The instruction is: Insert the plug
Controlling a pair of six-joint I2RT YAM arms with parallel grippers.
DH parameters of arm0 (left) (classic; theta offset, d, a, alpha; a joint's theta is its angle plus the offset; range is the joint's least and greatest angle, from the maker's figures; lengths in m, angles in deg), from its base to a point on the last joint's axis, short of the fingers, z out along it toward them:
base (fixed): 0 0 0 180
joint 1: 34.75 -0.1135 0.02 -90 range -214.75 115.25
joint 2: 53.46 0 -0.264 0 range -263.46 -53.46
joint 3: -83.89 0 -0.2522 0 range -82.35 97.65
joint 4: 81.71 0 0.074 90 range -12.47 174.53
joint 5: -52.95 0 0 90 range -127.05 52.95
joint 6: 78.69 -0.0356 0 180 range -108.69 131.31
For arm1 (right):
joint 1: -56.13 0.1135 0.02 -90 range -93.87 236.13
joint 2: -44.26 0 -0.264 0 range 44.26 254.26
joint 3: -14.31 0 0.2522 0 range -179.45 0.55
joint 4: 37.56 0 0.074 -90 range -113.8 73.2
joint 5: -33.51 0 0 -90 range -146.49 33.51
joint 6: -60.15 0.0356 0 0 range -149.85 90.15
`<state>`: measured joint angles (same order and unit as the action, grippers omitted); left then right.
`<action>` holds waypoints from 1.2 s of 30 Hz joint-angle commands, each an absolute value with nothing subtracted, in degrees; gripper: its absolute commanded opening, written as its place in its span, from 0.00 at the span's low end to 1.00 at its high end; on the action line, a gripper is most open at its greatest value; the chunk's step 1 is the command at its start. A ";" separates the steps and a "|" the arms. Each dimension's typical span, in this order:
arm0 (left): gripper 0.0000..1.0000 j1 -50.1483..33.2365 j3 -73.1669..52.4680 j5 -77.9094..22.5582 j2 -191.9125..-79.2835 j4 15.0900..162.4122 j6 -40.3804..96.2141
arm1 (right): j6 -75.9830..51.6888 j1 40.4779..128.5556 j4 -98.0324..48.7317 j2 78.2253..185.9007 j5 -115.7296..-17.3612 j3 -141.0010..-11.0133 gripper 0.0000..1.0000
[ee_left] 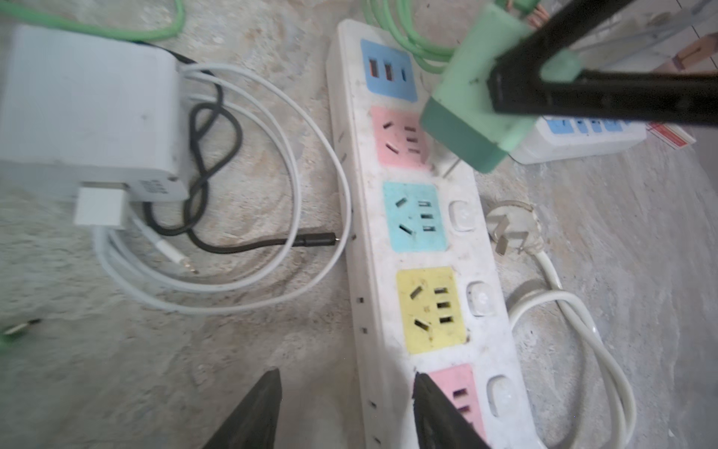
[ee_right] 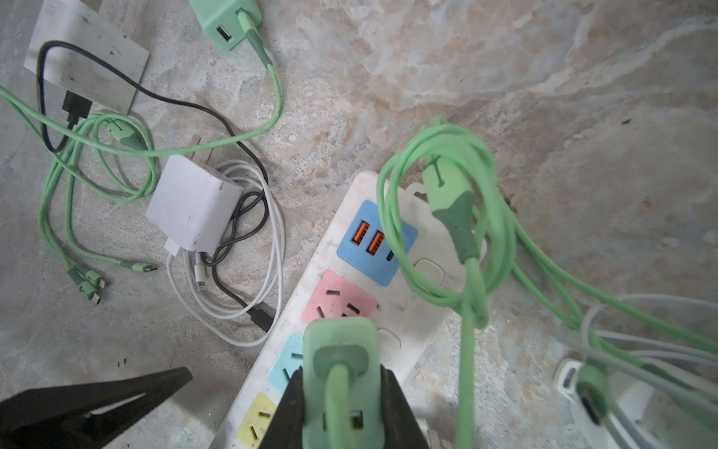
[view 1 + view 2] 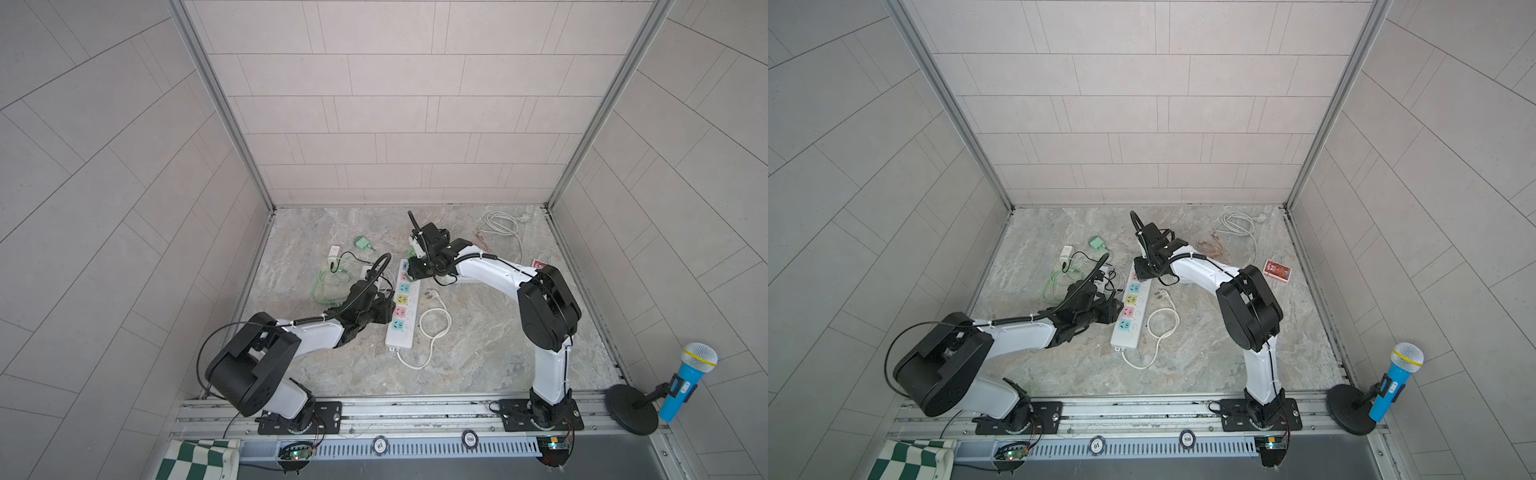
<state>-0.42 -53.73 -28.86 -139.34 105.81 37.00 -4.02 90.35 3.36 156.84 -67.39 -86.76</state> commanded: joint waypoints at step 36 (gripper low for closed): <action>0.70 8.33 -58.07 -48.05 -125.15 96.88 41.43 | 3.27 92.41 -0.60 154.67 -55.94 -84.02 0.08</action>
